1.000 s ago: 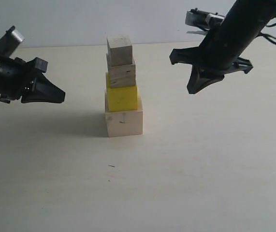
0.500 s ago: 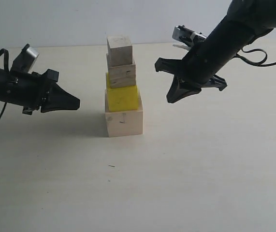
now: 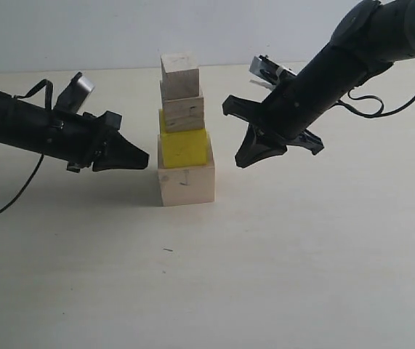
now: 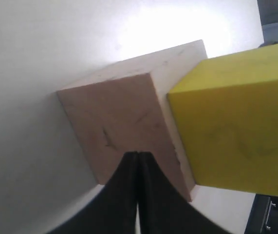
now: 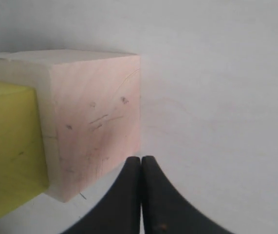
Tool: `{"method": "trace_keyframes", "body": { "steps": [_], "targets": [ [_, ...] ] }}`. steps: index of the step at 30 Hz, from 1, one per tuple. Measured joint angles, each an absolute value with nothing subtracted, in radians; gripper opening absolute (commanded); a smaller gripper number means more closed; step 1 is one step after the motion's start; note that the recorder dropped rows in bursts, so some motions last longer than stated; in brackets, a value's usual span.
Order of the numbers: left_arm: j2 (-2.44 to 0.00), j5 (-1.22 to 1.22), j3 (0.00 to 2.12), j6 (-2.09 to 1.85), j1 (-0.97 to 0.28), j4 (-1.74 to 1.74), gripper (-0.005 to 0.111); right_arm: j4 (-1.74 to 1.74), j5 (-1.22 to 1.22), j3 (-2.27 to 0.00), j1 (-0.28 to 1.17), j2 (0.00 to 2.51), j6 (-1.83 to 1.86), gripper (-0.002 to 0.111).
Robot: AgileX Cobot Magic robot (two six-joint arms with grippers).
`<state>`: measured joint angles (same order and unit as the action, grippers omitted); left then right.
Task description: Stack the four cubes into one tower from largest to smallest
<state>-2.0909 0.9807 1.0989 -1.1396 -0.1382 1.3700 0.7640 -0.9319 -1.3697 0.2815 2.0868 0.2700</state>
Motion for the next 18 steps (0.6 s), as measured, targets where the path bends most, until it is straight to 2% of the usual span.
{"method": "trace_keyframes", "body": {
  "steps": [18],
  "targets": [
    [-2.144,0.953,1.136,-1.160,-0.138,1.394,0.000,0.787,-0.941,-1.370,0.282,2.087,0.283,0.000]
  ]
}}
